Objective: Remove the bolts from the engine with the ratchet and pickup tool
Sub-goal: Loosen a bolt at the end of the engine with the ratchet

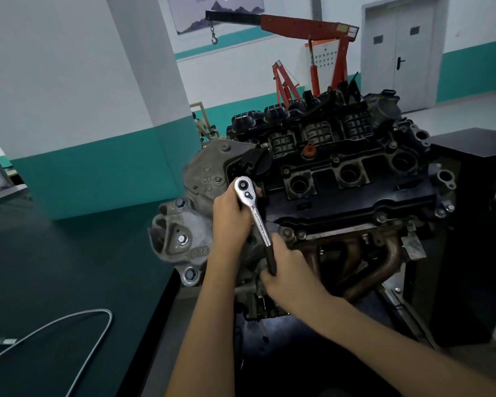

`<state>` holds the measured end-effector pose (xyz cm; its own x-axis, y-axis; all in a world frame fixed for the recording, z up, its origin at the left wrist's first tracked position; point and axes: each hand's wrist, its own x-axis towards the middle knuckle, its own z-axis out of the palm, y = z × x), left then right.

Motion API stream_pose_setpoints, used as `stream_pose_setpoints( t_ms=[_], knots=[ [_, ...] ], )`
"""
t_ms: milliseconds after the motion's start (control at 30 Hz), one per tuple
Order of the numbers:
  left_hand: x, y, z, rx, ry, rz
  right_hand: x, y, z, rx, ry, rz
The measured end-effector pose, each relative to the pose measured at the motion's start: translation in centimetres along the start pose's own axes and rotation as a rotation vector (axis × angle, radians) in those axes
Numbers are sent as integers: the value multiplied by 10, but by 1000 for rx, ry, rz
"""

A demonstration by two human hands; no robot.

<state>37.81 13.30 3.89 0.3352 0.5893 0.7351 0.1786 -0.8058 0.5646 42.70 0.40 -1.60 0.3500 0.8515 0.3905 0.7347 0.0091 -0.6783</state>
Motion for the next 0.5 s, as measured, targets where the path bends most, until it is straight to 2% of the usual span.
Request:
stream_pose_setpoints(
  t_ms=[133,267,333,433,500],
  knots=[
    [0,1,-3,-19,-30,61,10,17,-39,-115,-61,-35],
    [0,4,-7,-70,-65,95,42,23,-104,-646,-53,-199],
    [0,5,-7,-90,-72,73,59,19,-128,-813,-60,-279],
    [-1,6,-5,-15,-25,-12,59,18,-127,-811,-29,-278],
    [-1,4,-2,32,5,-43,38,21,-103,-608,-21,-187]
  ],
)
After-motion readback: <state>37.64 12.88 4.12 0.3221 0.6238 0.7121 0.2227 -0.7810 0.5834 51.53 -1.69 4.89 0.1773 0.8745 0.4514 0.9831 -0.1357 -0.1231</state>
